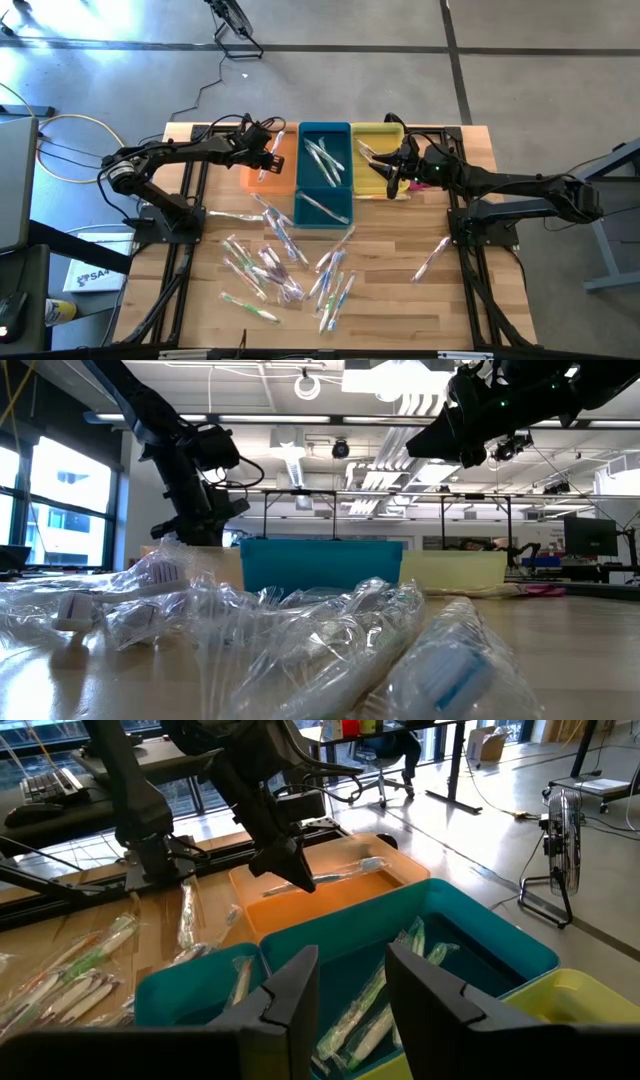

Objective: Pick & Place Toothbrushes
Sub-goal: Put the blue toothbrush into the orange bin

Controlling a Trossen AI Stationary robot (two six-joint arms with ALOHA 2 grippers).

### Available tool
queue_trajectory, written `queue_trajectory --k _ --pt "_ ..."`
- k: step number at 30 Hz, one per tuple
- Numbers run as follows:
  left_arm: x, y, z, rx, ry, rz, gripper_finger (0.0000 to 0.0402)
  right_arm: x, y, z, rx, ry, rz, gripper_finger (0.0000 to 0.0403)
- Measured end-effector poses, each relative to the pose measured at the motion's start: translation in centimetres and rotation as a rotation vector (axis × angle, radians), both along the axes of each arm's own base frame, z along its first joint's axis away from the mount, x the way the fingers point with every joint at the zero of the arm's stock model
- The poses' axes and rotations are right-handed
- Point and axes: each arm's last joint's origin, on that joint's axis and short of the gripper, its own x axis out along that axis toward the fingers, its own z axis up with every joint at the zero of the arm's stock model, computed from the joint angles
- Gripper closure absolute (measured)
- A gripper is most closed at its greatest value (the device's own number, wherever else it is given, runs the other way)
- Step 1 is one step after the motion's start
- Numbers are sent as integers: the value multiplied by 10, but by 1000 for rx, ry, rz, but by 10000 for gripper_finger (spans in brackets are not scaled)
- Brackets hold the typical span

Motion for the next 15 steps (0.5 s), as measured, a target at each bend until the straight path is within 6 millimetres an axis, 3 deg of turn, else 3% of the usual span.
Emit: queue_trajectory --k 15 --pt "-2 0 -1 20 37 46 352 0 0 0 0 0 0 292"
